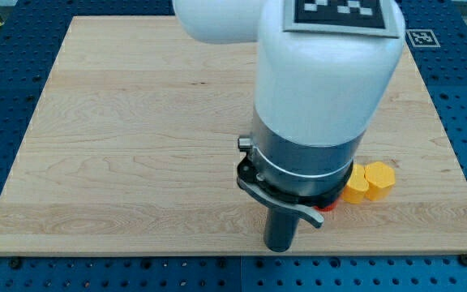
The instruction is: Locate your arm at the bottom of the yellow heart
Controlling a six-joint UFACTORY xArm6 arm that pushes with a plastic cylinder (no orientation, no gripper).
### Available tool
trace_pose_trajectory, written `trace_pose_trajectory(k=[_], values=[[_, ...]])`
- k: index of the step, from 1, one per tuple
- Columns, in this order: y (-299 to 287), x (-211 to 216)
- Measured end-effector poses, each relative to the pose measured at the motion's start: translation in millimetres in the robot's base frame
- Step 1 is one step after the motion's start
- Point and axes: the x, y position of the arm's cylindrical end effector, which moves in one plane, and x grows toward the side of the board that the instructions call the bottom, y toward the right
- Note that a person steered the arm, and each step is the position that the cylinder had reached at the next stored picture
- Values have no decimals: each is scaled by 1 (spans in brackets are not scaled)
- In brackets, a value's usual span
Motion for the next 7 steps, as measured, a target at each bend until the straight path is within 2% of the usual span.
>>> trace_pose_trajectory(k=[5, 7], values=[[32, 0], [77, 1]])
